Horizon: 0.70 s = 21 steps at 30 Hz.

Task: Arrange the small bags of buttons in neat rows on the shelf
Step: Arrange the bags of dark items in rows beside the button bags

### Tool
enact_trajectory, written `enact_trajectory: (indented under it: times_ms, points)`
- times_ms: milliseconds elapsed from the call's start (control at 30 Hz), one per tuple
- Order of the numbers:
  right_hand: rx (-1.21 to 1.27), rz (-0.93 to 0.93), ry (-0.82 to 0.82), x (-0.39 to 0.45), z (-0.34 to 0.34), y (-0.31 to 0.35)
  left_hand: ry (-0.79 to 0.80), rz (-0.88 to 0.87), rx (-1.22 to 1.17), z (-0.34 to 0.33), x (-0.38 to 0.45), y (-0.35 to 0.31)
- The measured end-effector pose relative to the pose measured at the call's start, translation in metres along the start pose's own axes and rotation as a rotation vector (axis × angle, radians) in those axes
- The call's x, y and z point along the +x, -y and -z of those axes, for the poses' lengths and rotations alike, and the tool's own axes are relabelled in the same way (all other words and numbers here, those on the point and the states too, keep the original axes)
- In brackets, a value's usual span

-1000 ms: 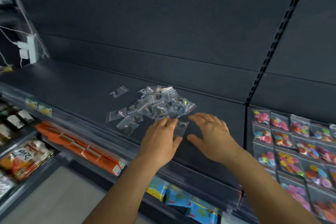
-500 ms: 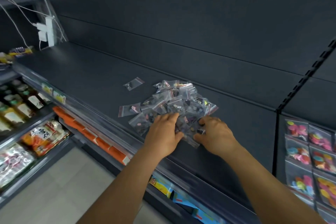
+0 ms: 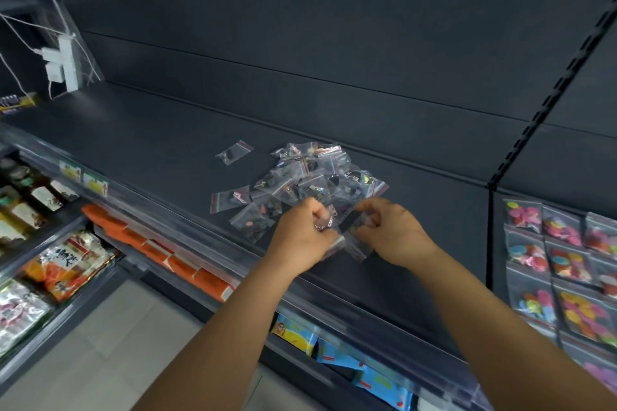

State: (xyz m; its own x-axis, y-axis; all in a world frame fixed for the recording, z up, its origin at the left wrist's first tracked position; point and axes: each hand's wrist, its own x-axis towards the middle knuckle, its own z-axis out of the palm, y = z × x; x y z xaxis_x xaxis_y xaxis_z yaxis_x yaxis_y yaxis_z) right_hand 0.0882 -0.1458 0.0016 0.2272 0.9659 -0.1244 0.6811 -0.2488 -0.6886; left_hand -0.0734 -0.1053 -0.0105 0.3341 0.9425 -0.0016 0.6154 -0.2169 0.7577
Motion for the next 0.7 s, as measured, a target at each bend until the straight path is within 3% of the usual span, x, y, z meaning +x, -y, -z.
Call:
enact_trajectory:
  times_ms: [300, 400, 567, 700]
  points:
    - [0.392, -0.133, -0.305, -0.049, 0.042, -0.03, 0.088, 0.078, -0.412, -0.019, -0.016, -0.049]
    - [0.643, -0.203, -0.401, -0.067, 0.061, -0.044, 0.105, 0.134, -0.555, -0.039, -0.021, -0.071]
    - [0.966, -0.188, -0.454, -0.1, 0.103, -0.068, 0.275, 0.198, -0.915, -0.078, -0.036, -0.124]
    - [1.028, -0.198, -0.525, -0.127, 0.134, -0.099, 0.413, 0.179, -0.983, -0.113, -0.052, -0.169]
